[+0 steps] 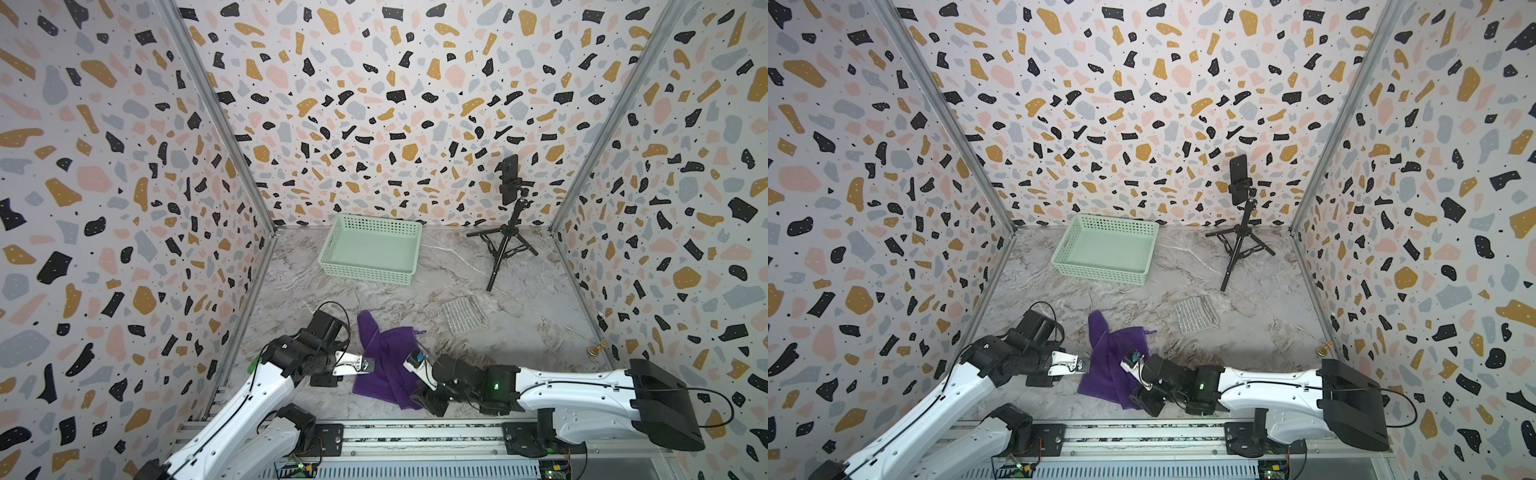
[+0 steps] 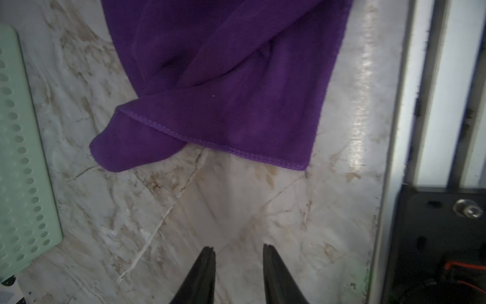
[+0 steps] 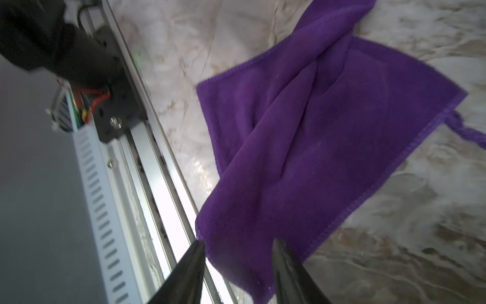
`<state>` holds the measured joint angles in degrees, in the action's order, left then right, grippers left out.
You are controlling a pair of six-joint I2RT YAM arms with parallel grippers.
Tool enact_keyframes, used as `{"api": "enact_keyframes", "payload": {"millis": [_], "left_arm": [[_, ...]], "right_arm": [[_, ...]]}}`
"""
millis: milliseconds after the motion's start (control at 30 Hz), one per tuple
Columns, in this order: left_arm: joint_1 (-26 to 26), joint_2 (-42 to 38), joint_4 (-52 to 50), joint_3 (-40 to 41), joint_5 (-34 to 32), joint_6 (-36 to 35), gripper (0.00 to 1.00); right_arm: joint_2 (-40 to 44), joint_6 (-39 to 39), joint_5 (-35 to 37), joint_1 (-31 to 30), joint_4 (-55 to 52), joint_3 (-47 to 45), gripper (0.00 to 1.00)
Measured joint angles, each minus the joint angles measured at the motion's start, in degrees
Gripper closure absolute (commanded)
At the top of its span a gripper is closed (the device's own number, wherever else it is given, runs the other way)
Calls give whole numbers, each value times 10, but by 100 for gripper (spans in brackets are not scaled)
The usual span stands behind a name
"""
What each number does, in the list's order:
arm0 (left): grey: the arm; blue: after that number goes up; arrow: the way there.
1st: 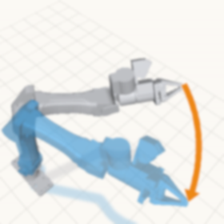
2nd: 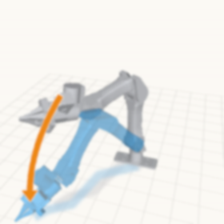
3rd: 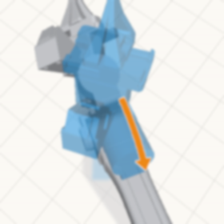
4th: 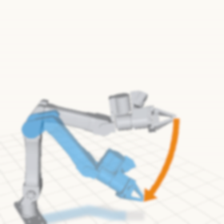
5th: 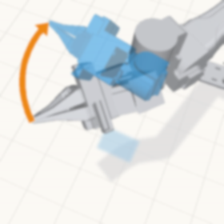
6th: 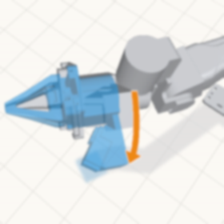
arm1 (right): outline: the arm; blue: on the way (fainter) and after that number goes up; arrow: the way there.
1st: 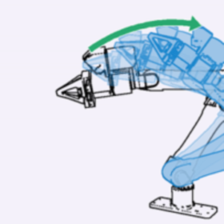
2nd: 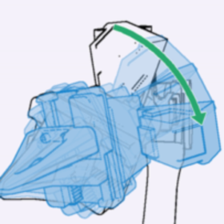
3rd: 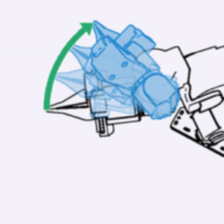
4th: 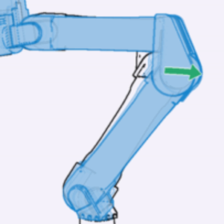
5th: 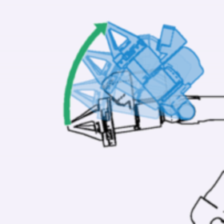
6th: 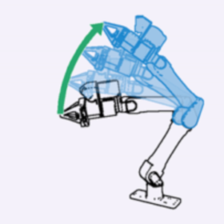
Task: Fold the square dishcloth
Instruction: Place the cleaning item at the center of the board, then adjust the cleaning item at the center of the board.
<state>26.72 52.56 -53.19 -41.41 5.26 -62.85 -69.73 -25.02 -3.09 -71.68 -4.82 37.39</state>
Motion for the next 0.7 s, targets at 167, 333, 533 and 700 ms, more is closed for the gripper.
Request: {"api": "enact_keyframes", "payload": {"millis": [167, 333, 533, 700], "left_arm": [[0, 134, 76, -65, 6, 69, 65], [1, 193, 135, -83, 31, 133, 65], [19, 181, 120, -61, 73, 141, 62], [78, 85, 102, 23, 86, 129, 70]], "right_arm": [[-48, -19, -1, 104, -24, 78, 75], [-181, -46, -19, 205, 20, 116, 85], [-308, -73, -75, 238, 58, 134, 85], [-310, -78, -95, 239, 75, 143, 89]]}}
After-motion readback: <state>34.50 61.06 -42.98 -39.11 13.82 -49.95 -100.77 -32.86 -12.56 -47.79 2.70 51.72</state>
